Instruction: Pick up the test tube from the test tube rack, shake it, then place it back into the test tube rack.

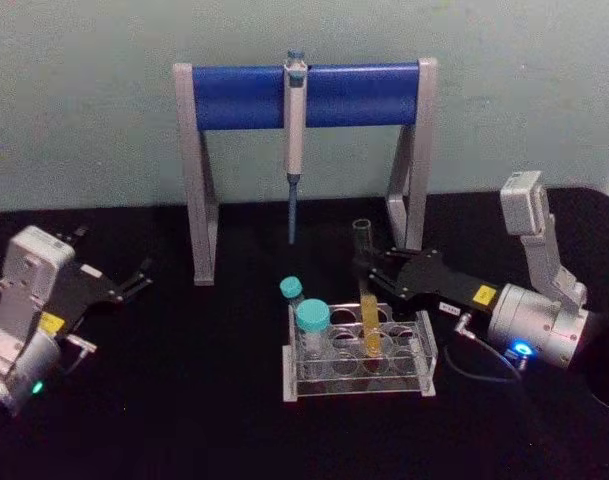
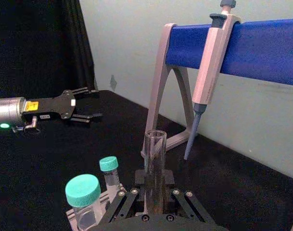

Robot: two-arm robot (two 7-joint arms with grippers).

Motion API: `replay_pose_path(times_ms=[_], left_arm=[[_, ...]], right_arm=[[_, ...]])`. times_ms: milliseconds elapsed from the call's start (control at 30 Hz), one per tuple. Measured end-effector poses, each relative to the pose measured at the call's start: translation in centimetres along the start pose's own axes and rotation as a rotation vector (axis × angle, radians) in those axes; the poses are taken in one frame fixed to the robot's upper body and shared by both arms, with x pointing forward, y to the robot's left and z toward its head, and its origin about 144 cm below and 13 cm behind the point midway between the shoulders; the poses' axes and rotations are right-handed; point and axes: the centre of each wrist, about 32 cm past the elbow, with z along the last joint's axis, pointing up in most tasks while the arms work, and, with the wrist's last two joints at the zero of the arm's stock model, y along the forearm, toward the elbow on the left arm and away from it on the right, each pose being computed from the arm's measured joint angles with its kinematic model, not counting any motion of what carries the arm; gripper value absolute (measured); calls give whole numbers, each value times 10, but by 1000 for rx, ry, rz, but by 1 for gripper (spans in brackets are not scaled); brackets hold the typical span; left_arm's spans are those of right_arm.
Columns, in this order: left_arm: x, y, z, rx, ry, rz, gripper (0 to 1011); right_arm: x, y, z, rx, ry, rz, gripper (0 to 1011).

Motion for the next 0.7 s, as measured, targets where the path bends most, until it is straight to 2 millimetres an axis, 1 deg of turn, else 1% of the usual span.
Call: replay_pose_path(times_ms=[700], left_arm=[[0, 0, 0, 0, 0, 0, 1001]], right_arm=[[0, 0, 0, -1, -2, -1, 229]])
